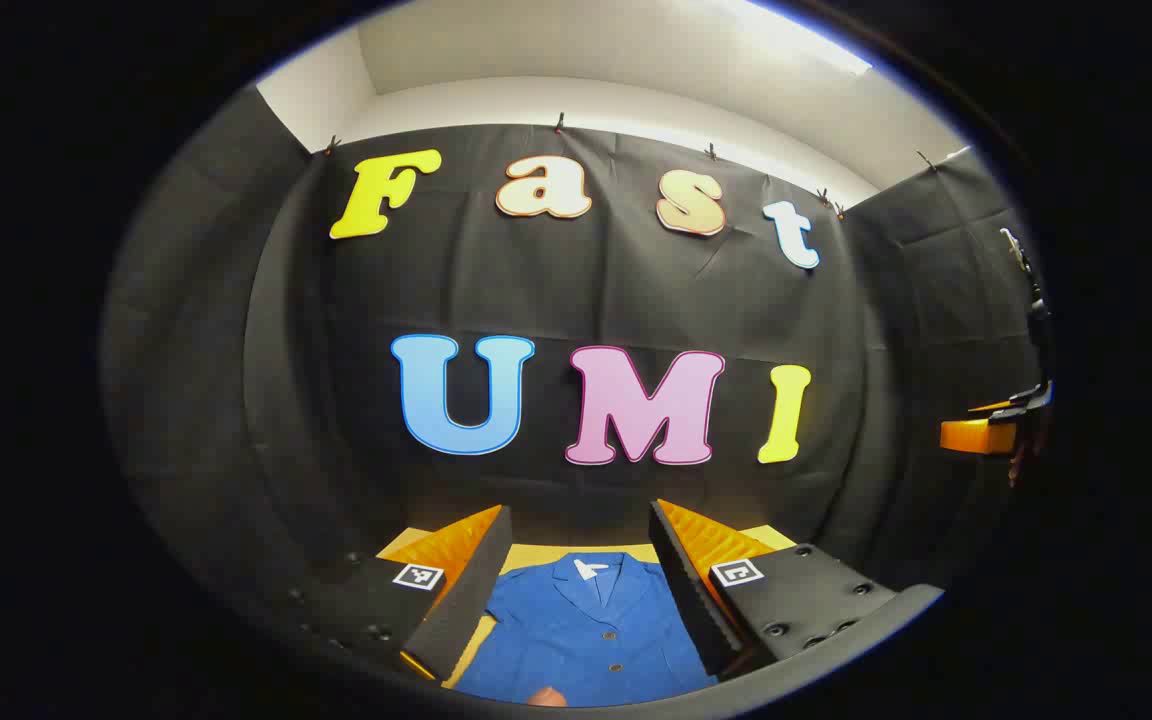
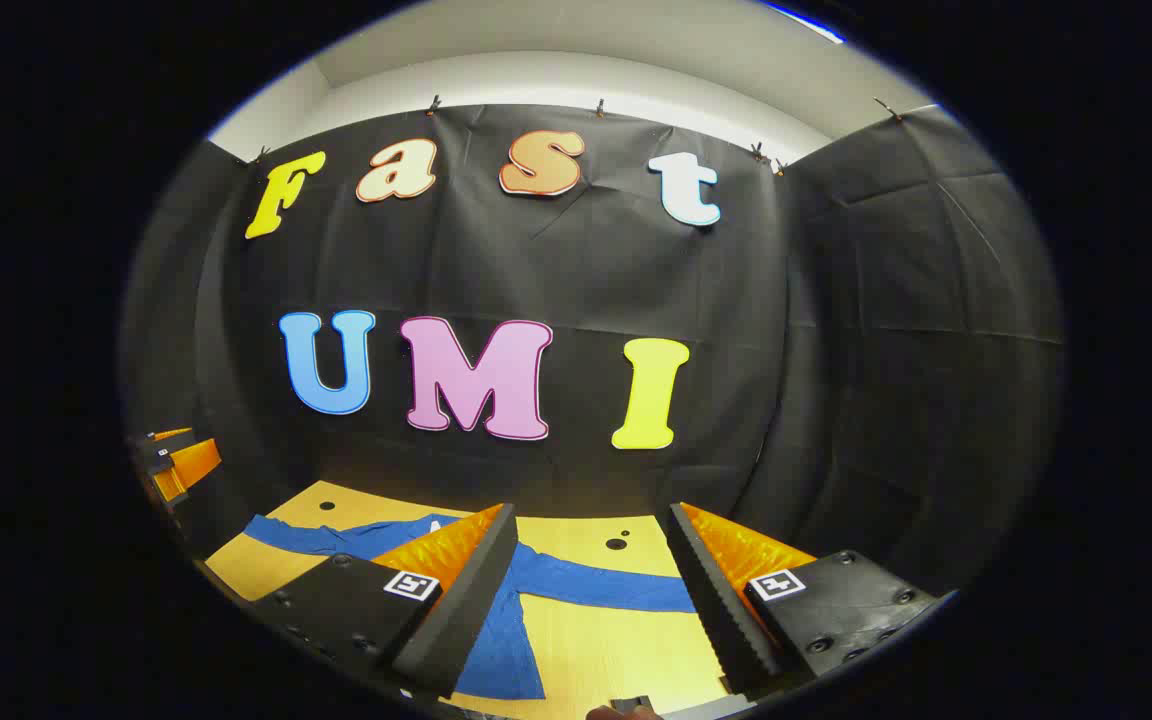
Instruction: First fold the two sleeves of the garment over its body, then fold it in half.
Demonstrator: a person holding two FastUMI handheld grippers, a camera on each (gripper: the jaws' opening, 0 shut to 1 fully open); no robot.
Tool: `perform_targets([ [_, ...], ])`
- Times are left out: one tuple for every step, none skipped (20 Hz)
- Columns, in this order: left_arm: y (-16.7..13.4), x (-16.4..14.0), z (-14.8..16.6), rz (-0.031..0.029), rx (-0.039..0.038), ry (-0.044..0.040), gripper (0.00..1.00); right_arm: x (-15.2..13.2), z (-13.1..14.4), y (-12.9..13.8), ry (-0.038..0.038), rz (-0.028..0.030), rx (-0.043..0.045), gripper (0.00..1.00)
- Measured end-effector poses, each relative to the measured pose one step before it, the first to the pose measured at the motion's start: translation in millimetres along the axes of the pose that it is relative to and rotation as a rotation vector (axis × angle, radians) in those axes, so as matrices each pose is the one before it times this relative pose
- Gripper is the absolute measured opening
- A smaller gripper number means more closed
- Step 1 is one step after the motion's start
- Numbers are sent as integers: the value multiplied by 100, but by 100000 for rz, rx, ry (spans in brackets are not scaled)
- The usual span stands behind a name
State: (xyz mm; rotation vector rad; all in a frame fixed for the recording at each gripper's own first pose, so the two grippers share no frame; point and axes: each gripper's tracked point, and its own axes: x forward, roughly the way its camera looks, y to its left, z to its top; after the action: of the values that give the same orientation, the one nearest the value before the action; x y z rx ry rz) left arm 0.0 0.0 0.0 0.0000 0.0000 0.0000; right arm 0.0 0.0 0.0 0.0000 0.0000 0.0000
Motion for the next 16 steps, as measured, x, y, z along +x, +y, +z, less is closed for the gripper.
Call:
perform_targets([
  [91, 138, 79, 338, 107, 135, 80, 13, 182, 6, 4, 160, -55, 96],
  [19, 55, 115, 92, -170, -233, 79, 94, 267, -55, -247, -149, -289, 96],
  [-25, -17, 223, 0, -218, -331, 80, -68, 215, -51, -613, -118, -416, 96],
  [-60, -105, 24, 58, -93, -326, 80, -101, 139, 23, -922, 198, -378, 96],
  [-33, -97, 266, 102, 48, -439, 80, -108, 222, 75, -1041, 750, -235, 96],
  [-139, -119, 71, 10, 35, -332, 80, -235, 153, 146, -574, 726, -159, 96],
  [-124, -42, 121, 31, 102, 81, 80, -230, 48, 9, -483, 539, -45, 96],
  [-119, -68, -144, -130, 112, 112, 79, -183, 83, -26, -449, 438, 109, 96],
  [-89, -175, 100, -233, 188, -176, 79, -159, 242, -8, -447, 237, 195, 96],
  [-60, -278, 171, -197, 369, -300, 79, -104, -9, -111, -409, -80, 210, 96],
  [50, -160, 188, -9, 610, -235, 80, -113, 60, -146, -210, -423, 187, 96],
  [69, -201, -71, -3, 607, -196, 80, -1, 49, -31, -113, -315, 298, 96],
  [166, -183, 45, 8, 549, -147, 80, -78, 5, 14, -222, -195, 331, 96],
  [235, -347, -133, 193, 454, 34, 79, 9, 47, 82, -40, -213, 390, 96],
  [299, -81, -46, 348, 292, 250, 79, -90, -75, 162, 300, -81, 498, 96],
  [324, -84, -70, 405, 166, 183, 79, 53, -93, 148, 234, 238, 531, 96],
])
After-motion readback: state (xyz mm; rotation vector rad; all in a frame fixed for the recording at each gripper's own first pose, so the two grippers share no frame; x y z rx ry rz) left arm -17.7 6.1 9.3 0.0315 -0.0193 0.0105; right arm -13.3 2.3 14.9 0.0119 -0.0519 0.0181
